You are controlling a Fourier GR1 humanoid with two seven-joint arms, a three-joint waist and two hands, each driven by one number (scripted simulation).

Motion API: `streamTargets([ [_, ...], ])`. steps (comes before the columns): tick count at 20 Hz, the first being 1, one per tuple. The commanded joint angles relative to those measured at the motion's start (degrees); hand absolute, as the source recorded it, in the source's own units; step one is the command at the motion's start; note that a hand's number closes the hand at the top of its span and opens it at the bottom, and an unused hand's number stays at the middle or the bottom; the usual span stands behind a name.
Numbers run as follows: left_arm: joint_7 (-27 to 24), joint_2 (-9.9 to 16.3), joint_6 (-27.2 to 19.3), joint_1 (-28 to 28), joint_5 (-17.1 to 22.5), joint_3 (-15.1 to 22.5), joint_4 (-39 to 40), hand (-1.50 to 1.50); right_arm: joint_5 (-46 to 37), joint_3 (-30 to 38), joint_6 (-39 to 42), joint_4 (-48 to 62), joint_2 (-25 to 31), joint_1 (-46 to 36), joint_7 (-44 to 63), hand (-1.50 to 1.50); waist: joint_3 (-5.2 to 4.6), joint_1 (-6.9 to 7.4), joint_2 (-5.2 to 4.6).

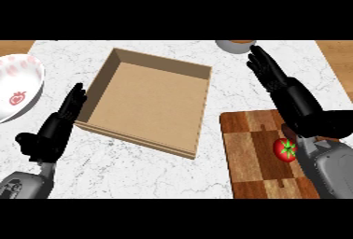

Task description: Pick the tomato from the cutting board and place it in the cardboard box

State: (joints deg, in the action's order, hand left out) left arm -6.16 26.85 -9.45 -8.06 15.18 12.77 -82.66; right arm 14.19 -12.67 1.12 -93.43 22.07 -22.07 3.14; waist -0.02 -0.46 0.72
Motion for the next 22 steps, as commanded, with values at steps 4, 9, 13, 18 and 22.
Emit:
streamTargets([
  [4, -2.3, 4.1, 2.5, -2.4, -4.4, -0.1, -2.4, 0.00, 10.2, 18.2, 10.8, -4.7, 14.3, 3.4, -5.1, -1.50, 0.18, -1.99, -0.20],
  [9, -1.5, 5.3, 5.7, -3.7, -4.1, 1.1, -5.0, 0.00, 3.4, 26.7, 21.4, 9.2, 27.8, 8.9, -15.9, -1.50, 0.35, -1.05, -0.96],
  [13, 1.7, 3.8, 5.4, -5.9, -5.8, 2.6, -6.4, 0.00, -4.5, 28.2, 25.9, 14.5, 28.3, 13.6, -34.4, -1.50, 0.22, 0.03, -0.85],
  [18, -0.8, 1.4, 4.6, -5.0, -8.3, 4.2, -4.1, 0.00, -17.3, 26.2, 24.2, 14.3, 31.6, 17.1, -51.3, -1.50, 0.17, 0.17, -0.82],
  [22, -1.5, 2.6, 7.4, -4.9, -7.4, 3.0, -4.2, 0.00, -26.3, 20.8, 21.1, 13.8, 35.1, 16.0, -49.0, -1.50, 0.06, 1.06, -0.84],
])
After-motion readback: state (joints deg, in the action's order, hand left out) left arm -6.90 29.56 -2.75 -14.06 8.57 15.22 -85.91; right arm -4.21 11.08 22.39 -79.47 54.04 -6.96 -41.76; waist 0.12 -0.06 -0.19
